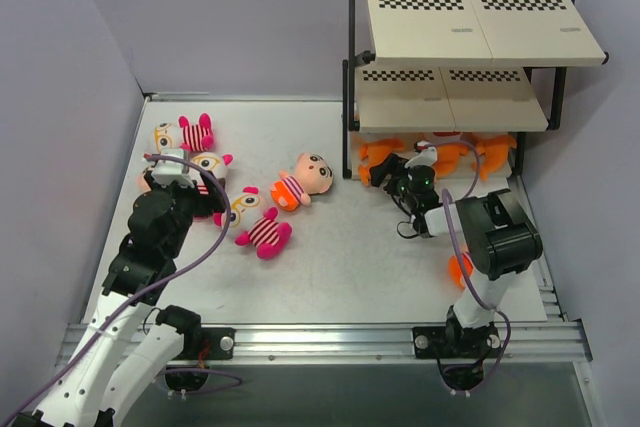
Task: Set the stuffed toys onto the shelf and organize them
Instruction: Place the stuffed toy onto shelf
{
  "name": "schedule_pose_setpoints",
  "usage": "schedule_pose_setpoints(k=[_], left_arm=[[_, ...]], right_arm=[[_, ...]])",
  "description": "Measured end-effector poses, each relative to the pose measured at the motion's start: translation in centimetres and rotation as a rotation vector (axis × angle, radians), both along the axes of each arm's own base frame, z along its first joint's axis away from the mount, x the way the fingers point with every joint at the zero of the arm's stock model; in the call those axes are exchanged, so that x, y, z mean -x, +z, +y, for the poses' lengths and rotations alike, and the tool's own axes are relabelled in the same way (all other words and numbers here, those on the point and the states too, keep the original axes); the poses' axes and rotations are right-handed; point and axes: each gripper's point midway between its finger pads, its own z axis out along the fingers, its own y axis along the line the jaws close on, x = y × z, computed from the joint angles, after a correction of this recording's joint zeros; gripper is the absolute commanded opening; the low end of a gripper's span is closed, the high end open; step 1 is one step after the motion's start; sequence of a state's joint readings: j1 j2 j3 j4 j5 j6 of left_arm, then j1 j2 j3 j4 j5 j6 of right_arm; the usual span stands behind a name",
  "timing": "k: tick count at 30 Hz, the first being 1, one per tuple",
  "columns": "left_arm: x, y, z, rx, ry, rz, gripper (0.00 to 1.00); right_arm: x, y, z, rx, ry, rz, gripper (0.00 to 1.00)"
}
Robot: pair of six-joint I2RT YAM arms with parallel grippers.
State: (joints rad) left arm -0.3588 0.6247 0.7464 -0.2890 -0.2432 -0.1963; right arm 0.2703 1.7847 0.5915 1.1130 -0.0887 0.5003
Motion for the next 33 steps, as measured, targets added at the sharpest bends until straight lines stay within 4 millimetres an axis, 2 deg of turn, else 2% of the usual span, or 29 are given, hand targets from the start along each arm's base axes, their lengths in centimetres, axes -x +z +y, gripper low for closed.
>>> schedule_pose_setpoints(k=[7, 12, 17, 22, 27, 33], left_arm=[[0.1, 0.2, 0.0, 0.003, 0.000, -0.007, 0.85], [0.2, 0.4, 0.1, 0.006, 0.000, -0.015, 0.84], [0.4, 0.7, 0.1, 0.009, 0.000, -0.024, 0.85], [0.6, 0.8, 0.2, 0.012, 0.000, -0.028, 0.85], [0.7, 0.7, 0.2, 0.011, -0.001, -0.025, 0.85], [0.8, 0.6, 0.2, 0.012, -0.006, -0.021, 0.84]], right_arm=[[1.5, -0.2, -0.2, 0.004, -0.004, 0.029, 0.83], [2.4, 1.4, -0.7, -0.004, -0.018, 0.024, 0.87], [3.5, 4.8, -1.6, 0.001, -0.046, -0.007, 0.90], [5.3, 8.2, -3.5, 0.035, -0.099, -0.029, 0.91], [7.2, 11.8, -6.8, 0.081, -0.187, -0.034, 0.94], [9.2, 18.0, -11.5, 0.133, -0.331, -0.073, 0.97]])
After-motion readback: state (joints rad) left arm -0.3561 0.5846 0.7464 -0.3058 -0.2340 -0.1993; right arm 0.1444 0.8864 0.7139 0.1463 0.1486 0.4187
